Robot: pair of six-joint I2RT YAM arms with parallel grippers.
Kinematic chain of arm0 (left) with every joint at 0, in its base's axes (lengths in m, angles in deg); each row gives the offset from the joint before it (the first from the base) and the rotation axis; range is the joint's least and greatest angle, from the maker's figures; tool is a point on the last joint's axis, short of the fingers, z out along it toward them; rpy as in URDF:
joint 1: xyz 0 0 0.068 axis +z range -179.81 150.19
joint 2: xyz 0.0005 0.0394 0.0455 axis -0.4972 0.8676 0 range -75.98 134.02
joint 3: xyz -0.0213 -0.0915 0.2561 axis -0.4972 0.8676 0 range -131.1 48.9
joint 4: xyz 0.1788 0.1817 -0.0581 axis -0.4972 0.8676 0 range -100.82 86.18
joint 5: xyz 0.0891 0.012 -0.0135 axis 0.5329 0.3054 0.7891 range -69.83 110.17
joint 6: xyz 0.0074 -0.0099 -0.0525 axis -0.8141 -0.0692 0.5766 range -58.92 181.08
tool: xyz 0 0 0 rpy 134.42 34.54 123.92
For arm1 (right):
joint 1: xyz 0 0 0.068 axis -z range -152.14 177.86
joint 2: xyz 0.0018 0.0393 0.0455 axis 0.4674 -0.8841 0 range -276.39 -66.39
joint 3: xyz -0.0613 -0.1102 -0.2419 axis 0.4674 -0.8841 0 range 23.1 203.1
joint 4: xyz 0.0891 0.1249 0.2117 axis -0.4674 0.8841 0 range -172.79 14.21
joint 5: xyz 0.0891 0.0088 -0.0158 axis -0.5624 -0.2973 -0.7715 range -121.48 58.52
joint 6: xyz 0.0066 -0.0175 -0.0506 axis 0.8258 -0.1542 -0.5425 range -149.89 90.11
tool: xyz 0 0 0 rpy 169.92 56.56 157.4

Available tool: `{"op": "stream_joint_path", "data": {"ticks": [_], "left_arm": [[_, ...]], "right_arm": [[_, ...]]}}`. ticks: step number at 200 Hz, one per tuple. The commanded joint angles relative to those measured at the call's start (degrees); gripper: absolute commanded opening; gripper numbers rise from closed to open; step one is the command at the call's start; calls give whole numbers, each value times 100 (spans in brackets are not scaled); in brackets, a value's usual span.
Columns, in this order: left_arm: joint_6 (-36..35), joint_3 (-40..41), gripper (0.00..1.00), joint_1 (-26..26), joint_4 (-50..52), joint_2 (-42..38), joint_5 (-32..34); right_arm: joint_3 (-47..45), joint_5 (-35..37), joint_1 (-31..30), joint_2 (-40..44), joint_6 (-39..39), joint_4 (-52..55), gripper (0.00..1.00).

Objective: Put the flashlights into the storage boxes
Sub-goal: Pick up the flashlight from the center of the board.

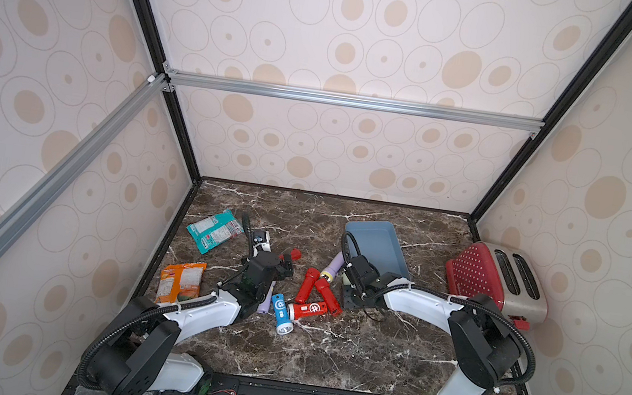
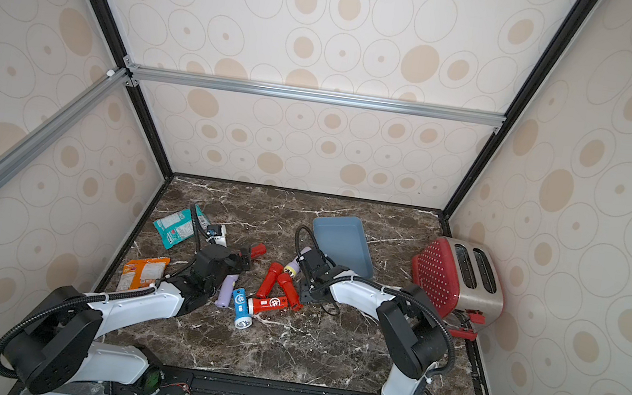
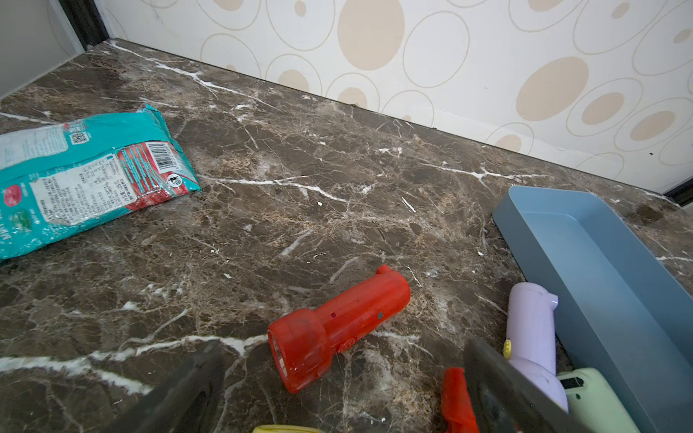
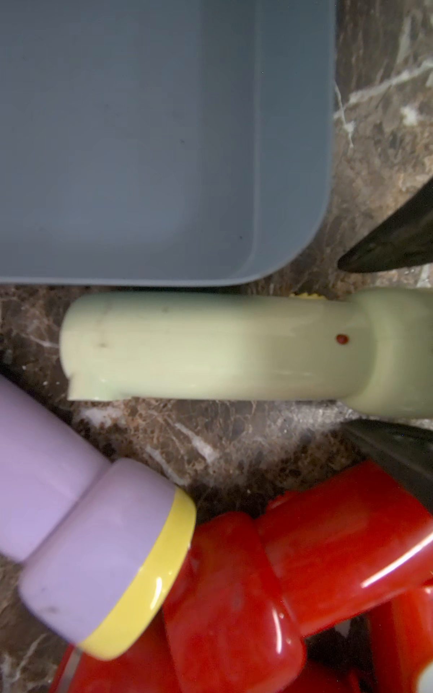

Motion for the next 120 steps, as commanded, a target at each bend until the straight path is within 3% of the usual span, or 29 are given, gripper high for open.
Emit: {"op": "stream_joint_path", "data": {"ticks": [1, 53, 120], "left_arm": [[-56, -29, 99, 10, -91, -88, 146], [-14, 15, 99, 13, -101, -128, 147], [3, 33, 99, 13, -97, -170, 207]], "right_arm": [[42, 109, -60, -10, 43, 73, 57], [78, 293, -240, 331, 7, 339, 47], [279, 796, -286, 1185, -189, 733, 46]]}}
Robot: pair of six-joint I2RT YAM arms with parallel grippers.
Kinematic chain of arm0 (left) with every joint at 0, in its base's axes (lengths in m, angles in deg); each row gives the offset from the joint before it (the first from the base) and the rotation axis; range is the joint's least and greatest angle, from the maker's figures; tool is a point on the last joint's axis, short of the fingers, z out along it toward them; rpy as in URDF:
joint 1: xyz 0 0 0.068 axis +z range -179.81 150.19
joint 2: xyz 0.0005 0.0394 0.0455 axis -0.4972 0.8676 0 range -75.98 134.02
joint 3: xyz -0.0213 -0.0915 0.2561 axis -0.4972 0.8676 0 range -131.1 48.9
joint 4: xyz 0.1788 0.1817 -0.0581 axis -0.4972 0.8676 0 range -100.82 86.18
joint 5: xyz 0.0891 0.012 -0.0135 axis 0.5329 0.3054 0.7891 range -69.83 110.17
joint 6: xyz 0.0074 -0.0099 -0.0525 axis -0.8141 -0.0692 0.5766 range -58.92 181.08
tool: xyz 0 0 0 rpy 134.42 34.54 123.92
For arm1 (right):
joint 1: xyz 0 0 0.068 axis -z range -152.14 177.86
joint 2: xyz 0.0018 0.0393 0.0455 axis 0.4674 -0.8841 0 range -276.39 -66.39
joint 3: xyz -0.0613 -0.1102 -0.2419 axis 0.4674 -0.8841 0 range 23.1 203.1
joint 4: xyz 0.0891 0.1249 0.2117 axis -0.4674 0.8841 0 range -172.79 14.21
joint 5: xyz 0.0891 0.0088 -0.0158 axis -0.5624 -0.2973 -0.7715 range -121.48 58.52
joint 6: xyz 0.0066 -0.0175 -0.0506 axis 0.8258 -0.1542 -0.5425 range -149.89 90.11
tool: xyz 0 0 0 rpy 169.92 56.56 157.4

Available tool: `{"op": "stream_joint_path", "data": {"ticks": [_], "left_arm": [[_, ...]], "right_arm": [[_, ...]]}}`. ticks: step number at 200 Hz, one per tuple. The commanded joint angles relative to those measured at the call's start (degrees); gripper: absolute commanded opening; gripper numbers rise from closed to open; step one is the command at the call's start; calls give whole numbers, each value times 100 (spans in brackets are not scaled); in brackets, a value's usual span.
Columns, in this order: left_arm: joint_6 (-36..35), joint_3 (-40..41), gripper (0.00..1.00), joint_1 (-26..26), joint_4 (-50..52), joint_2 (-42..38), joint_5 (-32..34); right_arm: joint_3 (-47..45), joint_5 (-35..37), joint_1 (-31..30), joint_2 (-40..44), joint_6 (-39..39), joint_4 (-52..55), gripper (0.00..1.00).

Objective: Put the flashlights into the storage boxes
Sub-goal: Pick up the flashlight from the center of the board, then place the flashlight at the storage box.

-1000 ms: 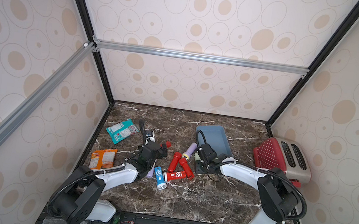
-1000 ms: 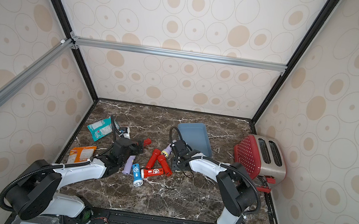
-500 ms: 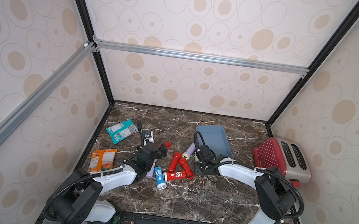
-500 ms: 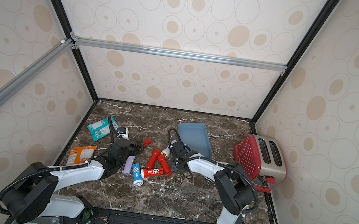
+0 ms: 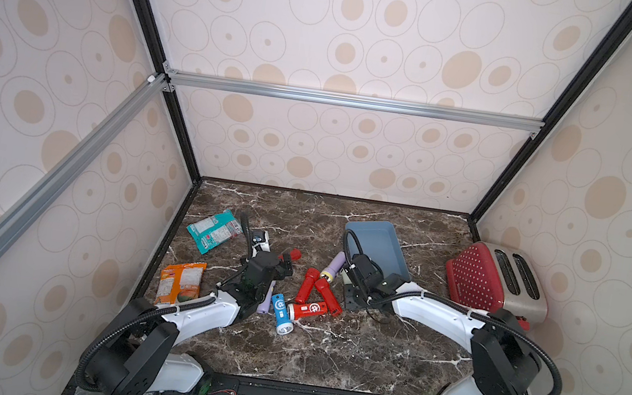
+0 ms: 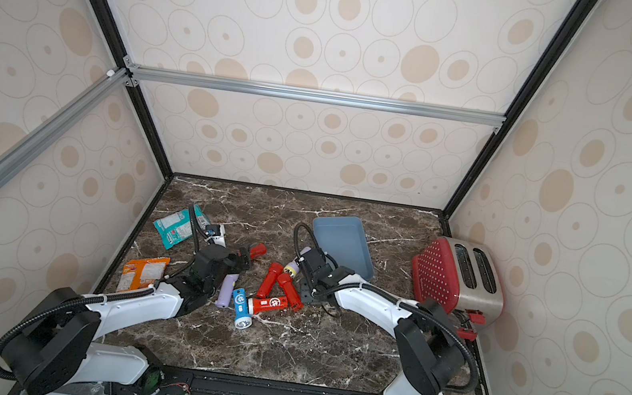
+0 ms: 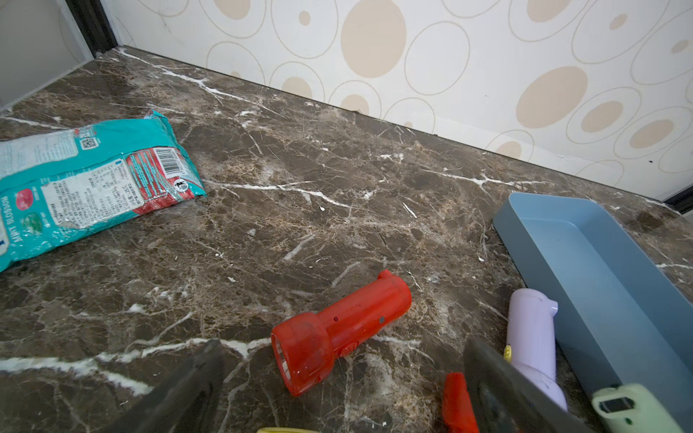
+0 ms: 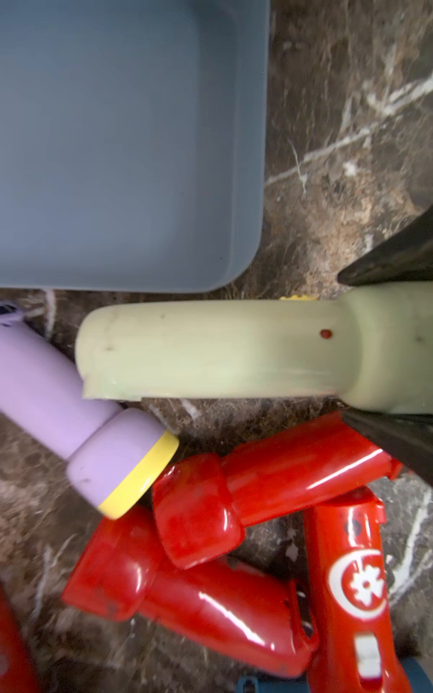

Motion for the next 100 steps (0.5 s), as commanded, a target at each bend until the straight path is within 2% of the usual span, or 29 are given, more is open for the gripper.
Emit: {"op": "stream_joint_path", "data": {"ticks": [1, 24, 39, 100], "left_arm": [[3, 12, 99, 16, -65, -86, 118], [3, -19, 99, 13, -42, -69, 92], [12, -19, 99, 12, -46, -58, 94], [22, -53, 99, 11, -21, -22, 35]], "right_arm": [[267, 450, -37, 310, -133, 258, 46], [489, 851, 24, 286, -423, 217, 47], [736, 810, 227, 102, -593, 145, 47], [2413, -515, 1397, -1733, -1122, 219, 46]]}}
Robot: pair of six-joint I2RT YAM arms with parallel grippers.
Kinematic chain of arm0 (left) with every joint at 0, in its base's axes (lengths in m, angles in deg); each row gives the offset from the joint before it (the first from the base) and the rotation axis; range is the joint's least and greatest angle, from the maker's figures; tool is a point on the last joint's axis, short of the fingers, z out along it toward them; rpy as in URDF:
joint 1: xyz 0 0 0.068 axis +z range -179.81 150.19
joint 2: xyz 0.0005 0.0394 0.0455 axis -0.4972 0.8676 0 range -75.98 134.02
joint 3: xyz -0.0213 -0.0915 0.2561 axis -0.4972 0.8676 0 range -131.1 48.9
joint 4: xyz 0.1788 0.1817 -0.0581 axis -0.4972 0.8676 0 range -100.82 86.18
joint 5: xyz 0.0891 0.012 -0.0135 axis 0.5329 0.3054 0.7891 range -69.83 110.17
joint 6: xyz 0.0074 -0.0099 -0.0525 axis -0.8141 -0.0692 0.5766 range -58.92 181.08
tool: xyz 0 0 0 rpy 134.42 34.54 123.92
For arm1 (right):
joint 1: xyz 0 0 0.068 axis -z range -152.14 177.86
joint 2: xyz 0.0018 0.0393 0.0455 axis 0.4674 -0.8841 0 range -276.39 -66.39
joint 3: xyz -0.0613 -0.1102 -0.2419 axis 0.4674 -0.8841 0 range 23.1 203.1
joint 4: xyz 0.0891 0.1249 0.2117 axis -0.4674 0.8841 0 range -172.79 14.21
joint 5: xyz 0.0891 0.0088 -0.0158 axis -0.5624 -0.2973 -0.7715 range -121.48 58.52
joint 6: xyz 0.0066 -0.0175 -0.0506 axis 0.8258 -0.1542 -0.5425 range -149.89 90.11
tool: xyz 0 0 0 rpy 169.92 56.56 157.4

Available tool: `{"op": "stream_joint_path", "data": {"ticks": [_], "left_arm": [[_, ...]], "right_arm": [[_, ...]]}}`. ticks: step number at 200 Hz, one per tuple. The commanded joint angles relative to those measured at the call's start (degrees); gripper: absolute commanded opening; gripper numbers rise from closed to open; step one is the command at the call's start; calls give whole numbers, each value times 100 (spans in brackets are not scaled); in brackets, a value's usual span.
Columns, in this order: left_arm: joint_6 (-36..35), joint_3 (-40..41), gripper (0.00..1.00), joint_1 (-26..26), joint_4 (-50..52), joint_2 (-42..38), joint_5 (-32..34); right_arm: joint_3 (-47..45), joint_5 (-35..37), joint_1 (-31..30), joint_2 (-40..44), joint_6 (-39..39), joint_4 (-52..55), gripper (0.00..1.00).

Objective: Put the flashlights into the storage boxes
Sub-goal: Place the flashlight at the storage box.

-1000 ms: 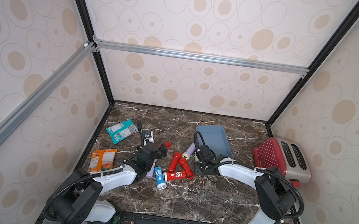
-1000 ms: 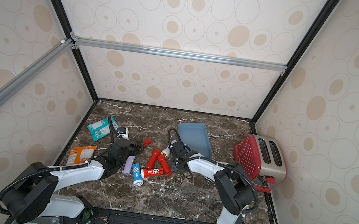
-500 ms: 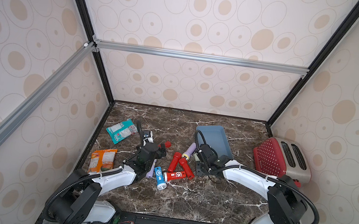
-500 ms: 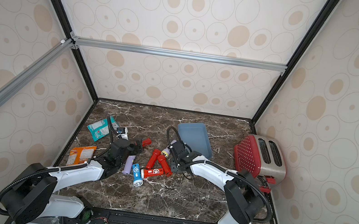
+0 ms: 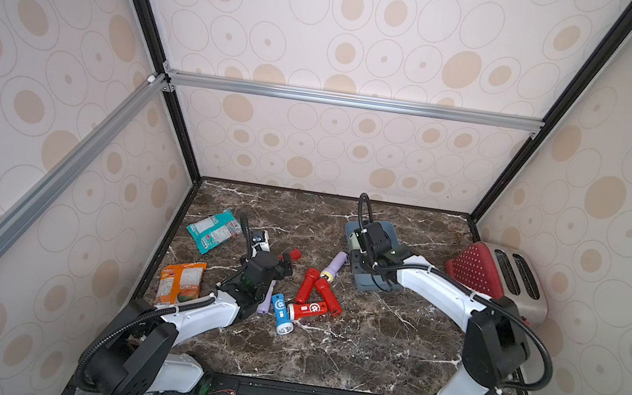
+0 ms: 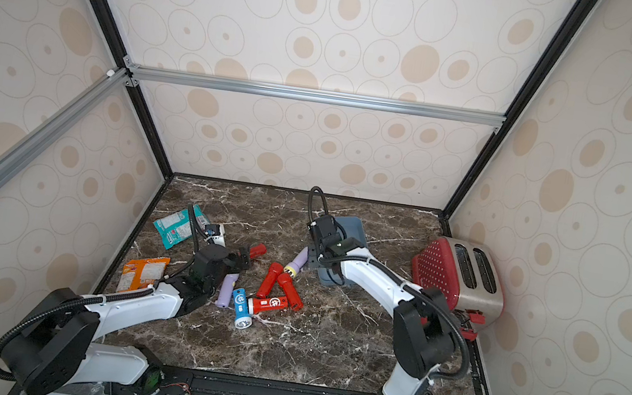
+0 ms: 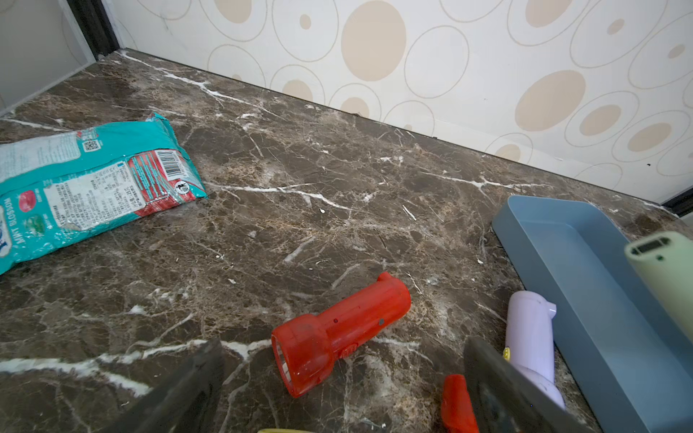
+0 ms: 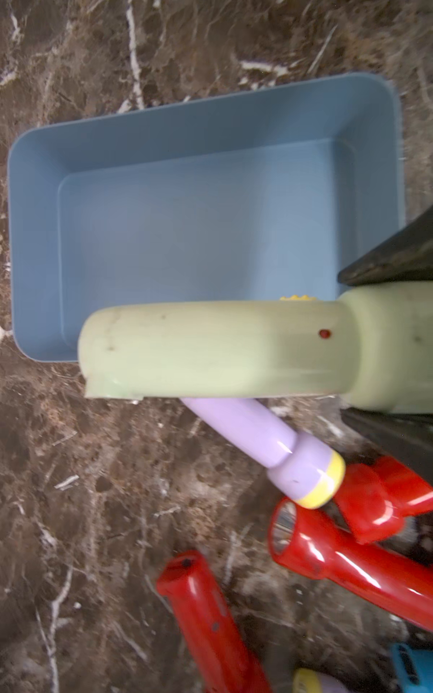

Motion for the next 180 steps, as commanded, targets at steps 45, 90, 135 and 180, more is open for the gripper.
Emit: {"op": "stream_joint_path", "data": {"ticks": [45, 90, 135, 180], "left_arm": [[1, -21, 99, 9, -71, -32, 57], [-8, -85, 99, 11, -52, 76, 31], [-7, -83, 99, 9, -69, 80, 35], [-8, -83, 99, 10, -93, 92, 0]], "right_arm": [[1242, -1154, 757, -1520, -526, 127, 46], [1918, -1315, 762, -2160, -566, 335, 46], [2367, -1354, 765, -2485, -545, 565, 52], [2256, -1417, 764, -2253, -551, 678, 61]]}}
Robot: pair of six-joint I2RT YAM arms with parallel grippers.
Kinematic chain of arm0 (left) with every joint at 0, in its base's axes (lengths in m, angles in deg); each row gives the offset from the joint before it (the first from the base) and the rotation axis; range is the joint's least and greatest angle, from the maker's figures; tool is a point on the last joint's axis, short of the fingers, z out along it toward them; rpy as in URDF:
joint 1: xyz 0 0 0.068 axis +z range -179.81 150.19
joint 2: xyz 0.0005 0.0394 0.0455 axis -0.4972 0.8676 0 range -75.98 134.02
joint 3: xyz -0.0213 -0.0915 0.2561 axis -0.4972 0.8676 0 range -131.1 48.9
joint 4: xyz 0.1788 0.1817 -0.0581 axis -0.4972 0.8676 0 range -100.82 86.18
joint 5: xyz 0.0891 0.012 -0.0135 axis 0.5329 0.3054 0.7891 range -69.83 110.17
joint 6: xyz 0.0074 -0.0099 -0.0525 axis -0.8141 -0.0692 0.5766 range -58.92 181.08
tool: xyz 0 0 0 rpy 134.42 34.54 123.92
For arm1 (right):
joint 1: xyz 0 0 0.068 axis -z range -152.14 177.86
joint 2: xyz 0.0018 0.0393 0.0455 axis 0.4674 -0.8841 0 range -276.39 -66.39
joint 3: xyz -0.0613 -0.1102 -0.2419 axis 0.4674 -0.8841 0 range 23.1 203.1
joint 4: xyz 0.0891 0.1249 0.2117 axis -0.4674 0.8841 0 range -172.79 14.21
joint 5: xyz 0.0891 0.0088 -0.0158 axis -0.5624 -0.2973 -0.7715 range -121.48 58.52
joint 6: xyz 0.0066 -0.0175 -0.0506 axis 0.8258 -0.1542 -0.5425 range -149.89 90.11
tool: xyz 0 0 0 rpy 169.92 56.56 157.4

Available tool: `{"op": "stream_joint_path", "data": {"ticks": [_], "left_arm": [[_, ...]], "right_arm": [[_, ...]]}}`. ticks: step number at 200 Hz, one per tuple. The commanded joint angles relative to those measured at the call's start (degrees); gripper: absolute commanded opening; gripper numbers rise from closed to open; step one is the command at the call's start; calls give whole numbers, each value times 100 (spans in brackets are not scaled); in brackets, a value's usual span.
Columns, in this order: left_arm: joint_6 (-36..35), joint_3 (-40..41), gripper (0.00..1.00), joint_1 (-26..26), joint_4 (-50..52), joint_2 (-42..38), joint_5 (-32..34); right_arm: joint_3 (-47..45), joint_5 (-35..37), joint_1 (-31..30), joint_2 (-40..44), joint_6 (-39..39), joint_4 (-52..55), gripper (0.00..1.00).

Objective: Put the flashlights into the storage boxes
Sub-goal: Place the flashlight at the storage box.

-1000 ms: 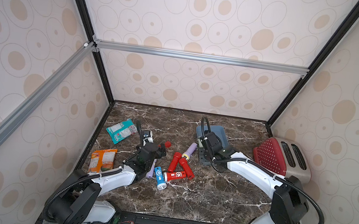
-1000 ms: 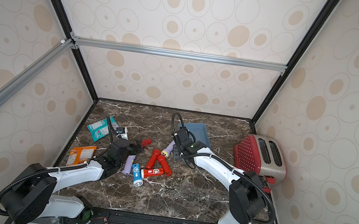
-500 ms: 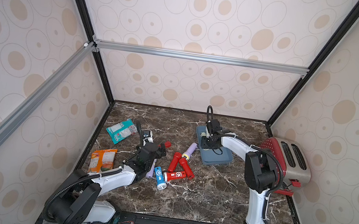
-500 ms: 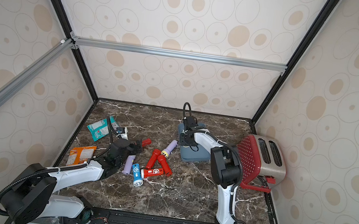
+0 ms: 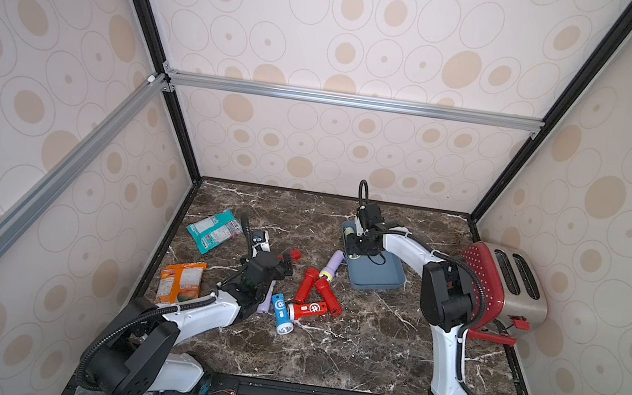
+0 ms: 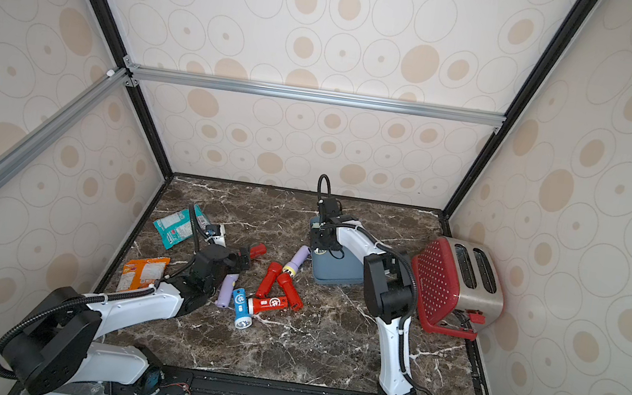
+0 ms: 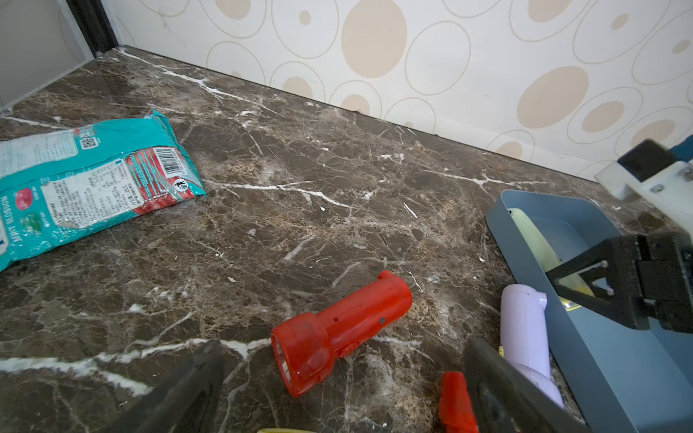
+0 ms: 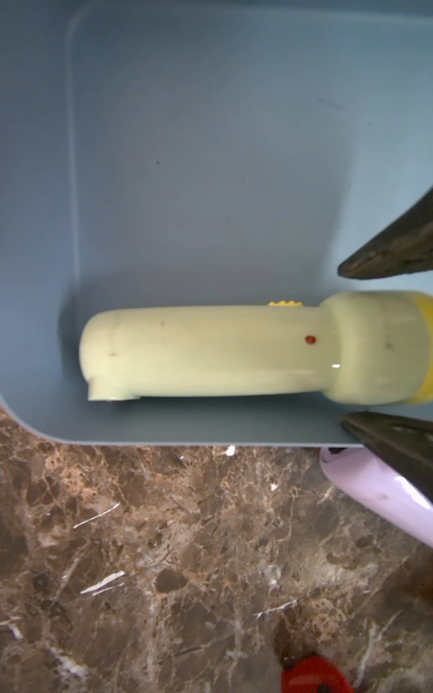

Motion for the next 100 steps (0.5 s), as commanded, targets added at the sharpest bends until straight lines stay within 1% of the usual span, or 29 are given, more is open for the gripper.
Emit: {"op": "stream_joint_path", "data": {"ticks": [1, 26, 48, 71, 84, 100], "left_arm": [[-6, -83, 99, 9, -69, 39, 4], [-12, -104, 99, 11, -77, 87, -50], [-14, -100, 99, 14, -94, 100, -62], [-61, -126, 99, 10, -149, 183, -166], [-136, -162, 99, 9, -288, 349, -408], [-146, -375, 98, 9, -160, 613, -740]], "right_arm": [[46, -92, -18, 168, -36, 258, 62], [-117, -43, -24, 527, 0, 362, 62], [-360, 193, -108, 1006, 188, 654, 62], [-1111, 343, -374, 1753, 264, 569, 62], [-1657, 461, -627, 2154, 318, 488, 62], [-2333, 432, -923, 2634, 457, 289, 62]]}}
